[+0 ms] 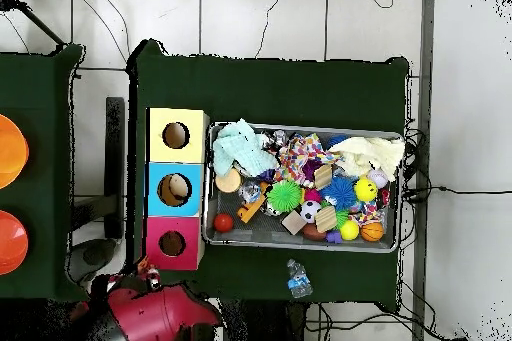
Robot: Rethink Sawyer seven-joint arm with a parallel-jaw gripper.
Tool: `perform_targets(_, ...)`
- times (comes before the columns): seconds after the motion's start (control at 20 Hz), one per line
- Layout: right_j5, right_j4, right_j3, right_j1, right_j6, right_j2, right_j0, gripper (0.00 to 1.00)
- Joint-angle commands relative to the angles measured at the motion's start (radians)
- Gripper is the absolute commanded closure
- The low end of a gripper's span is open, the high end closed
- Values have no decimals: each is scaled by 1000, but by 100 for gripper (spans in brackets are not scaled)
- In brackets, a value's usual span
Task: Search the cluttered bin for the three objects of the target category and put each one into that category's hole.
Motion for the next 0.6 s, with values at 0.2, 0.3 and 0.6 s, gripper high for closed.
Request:
perform_targets(0.2, 231, 90, 64, -148, 76, 60, 8, 100)
perform_targets(0.3, 227, 92, 67, -146, 68, 62, 2, 100)
perform_targets(0.6, 175, 83, 73, -109, 72, 62, 5, 100)
